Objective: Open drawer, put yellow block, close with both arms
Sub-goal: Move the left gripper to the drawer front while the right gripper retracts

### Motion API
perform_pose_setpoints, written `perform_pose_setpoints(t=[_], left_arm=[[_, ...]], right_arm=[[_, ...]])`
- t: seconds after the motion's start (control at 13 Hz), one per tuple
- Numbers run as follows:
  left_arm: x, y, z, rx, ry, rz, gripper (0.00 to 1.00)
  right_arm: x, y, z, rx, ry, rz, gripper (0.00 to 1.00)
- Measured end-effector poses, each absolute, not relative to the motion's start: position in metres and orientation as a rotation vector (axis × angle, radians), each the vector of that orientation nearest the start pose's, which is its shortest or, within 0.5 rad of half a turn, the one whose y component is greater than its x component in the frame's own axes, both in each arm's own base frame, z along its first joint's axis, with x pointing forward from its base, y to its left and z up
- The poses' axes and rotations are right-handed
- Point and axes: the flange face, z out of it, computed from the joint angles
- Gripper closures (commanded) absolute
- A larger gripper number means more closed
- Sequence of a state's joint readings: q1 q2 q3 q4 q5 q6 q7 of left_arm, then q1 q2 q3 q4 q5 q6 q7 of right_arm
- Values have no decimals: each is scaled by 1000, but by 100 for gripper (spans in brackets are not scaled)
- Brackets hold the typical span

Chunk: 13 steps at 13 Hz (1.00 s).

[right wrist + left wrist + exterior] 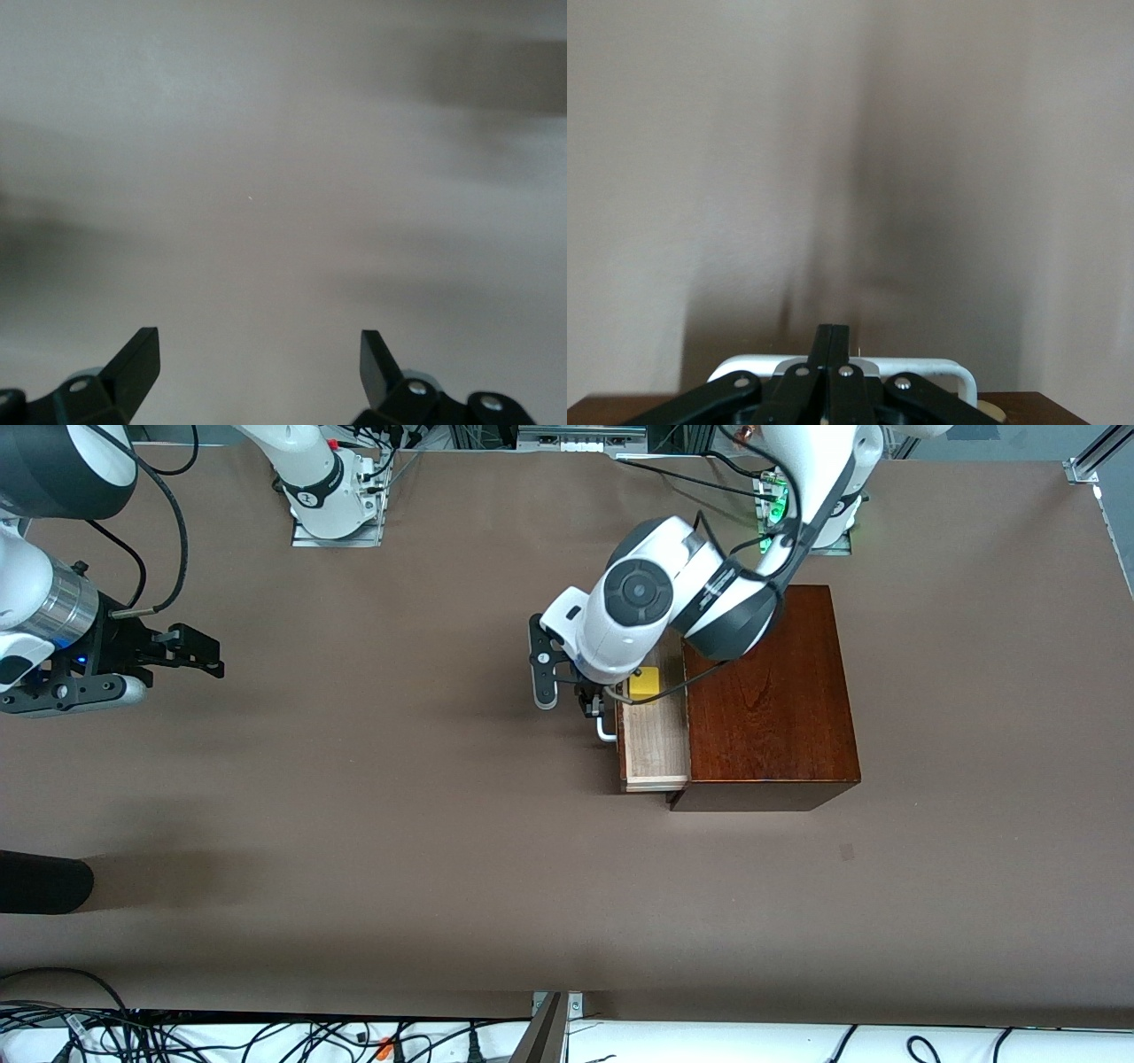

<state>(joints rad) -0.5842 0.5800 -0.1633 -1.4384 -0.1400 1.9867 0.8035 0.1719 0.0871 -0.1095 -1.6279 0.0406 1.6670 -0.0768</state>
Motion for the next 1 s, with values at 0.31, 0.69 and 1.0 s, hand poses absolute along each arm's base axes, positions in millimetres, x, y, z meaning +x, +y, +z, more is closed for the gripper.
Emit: perform_pose_setpoints(t=[0.31, 0.69, 1.0], left_arm=[[509, -496, 323, -2443, 2303, 101, 100], [514, -480, 305, -2349, 2275, 231, 100], [515, -468, 304, -2315, 2252, 352, 100]], right_arm=[[581, 54, 581, -3135, -255, -4, 0], [584, 46, 582, -3138, -230, -20, 0], [585, 46, 581, -3135, -225, -20, 0]])
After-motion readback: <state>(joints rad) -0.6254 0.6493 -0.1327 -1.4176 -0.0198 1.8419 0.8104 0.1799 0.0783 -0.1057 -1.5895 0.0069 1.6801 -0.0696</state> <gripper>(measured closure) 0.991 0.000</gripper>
